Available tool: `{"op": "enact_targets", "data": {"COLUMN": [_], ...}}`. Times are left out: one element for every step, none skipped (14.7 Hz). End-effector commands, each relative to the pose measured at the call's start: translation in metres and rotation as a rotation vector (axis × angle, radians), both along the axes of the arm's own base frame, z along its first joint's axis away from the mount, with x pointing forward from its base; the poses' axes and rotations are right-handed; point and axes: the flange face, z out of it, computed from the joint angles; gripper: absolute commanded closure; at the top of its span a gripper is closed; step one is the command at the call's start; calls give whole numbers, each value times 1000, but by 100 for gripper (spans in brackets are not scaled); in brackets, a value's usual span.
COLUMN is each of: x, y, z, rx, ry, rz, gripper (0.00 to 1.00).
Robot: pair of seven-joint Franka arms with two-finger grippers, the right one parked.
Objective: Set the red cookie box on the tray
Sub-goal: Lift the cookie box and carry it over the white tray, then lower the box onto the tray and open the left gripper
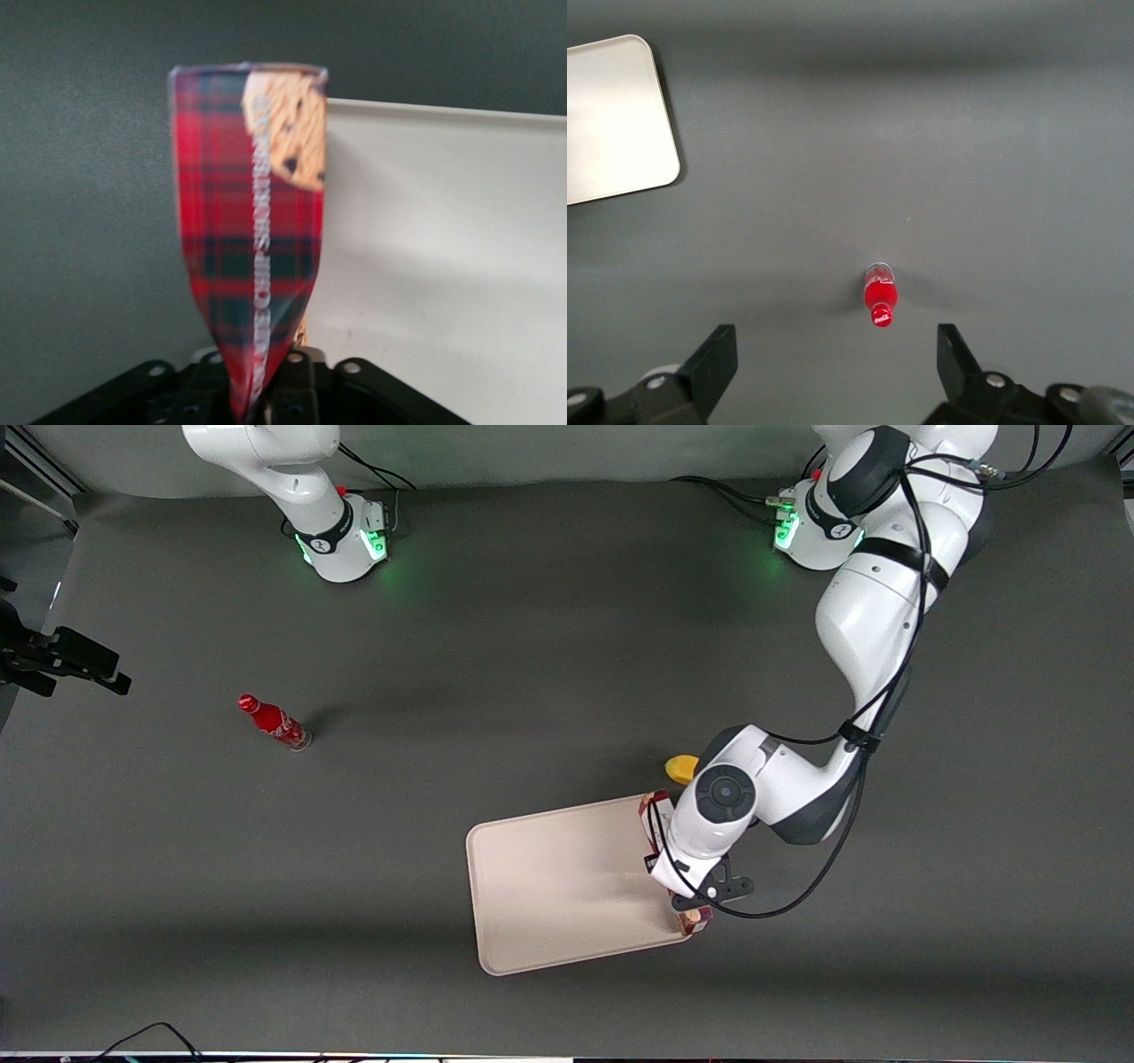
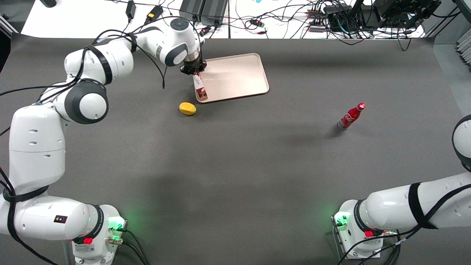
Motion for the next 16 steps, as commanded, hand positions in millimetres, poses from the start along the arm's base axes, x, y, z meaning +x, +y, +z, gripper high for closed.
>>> {"op": "enact_targets", "data": {"x": [-4,-4,-1,5,10,12,13,12,11,10,9,7,6,3,-5,-13], "y": [-9,-7,-2,6,18,26,34,37,47,57,66,73,82,95,107,120], "z": [-2,0,5,16,25,33,42,68,95,123,148,175,205,233,260,286], "rx": [45,49,51,43,25,17,20,22,22,20,13,8,11,35,67,77], "ry": [-44,-41,-39,-41,-18,22,52,66,87,94,102,115,134,161,196,222], "rz": [28,33,46,66,105,131,154,161,174,184,188,202,223,213,150,92], "gripper": [0,0,0,0,0,0,0,0,0,0,0,0,0,0,0,0]}}
